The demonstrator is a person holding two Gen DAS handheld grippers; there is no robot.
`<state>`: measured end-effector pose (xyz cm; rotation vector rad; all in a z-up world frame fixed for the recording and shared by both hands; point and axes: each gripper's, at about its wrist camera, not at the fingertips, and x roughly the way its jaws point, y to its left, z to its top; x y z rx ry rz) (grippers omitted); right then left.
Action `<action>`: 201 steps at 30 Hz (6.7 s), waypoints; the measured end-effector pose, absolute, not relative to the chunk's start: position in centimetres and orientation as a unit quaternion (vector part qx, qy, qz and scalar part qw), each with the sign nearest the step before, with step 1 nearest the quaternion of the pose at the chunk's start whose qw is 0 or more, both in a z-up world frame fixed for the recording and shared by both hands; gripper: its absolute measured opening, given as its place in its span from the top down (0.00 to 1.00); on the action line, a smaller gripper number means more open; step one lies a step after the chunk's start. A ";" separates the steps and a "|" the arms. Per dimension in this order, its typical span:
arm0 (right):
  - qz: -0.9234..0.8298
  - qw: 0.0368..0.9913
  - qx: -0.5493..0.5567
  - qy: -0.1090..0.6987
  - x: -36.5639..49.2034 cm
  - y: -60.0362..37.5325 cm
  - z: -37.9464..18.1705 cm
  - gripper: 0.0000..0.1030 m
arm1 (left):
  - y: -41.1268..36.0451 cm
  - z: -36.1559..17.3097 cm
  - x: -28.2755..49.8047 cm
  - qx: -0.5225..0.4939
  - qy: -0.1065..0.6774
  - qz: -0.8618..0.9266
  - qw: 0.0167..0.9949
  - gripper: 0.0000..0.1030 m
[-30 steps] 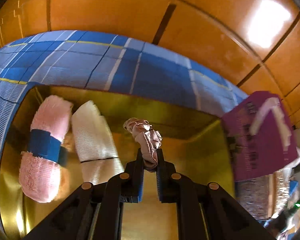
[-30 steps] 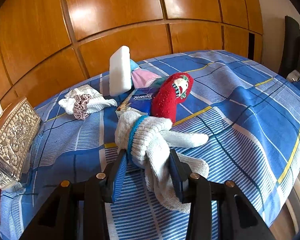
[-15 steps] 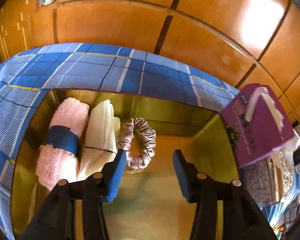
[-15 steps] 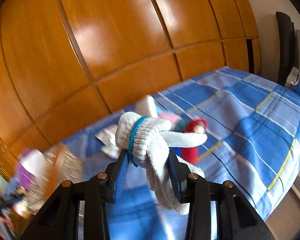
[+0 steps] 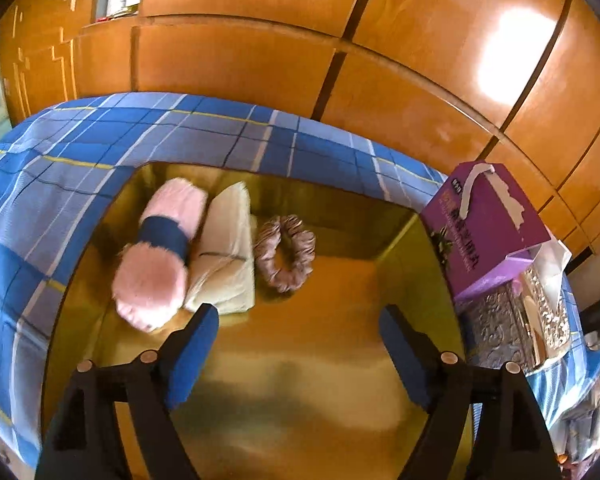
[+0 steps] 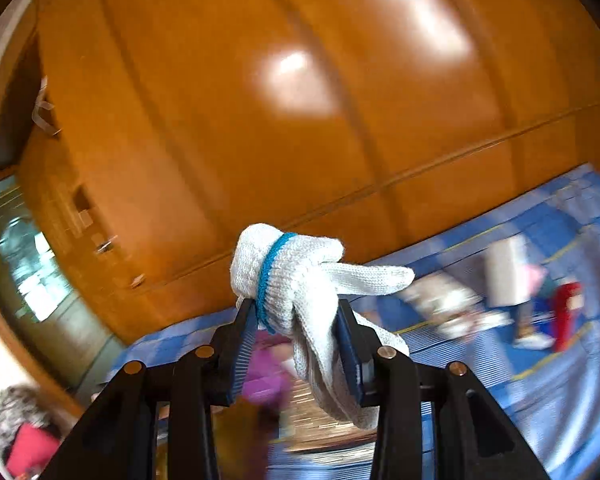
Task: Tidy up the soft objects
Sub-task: 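Carry the white knit glove with the right gripper into the tray and release, then move the right gripper to the red Christmas sock and grasp it, then grasp the blue Tempo tissue pack with the left gripper while the right gripper holds the red sock, then carry the Tempo pack with the left gripper into the tray beside the glove and release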
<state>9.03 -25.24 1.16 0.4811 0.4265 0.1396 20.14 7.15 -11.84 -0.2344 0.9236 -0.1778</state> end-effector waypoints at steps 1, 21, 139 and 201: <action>0.082 0.943 0.239 0.215 9.4 -24.3 1.1 0.62 | 7.4 -11.9 19.9 -0.115 0.445 -0.083 0.884 0.18; 0.145 0.891 0.195 0.383 20.7 -4.5 -8.7 0.62 | 14.5 -10.9 17.4 -0.138 0.421 0.012 0.897 0.14; -0.199 0.870 0.380 0.241 6.9 -55.8 -21.0 0.83 | -27.7 -2.0 12.6 0.068 0.442 -0.369 0.815 0.04; -0.205 0.875 0.381 0.218 6.1 -55.8 -21.7 0.85 | -37.4 -8.1 14.8 0.097 0.473 -0.409 0.775 0.49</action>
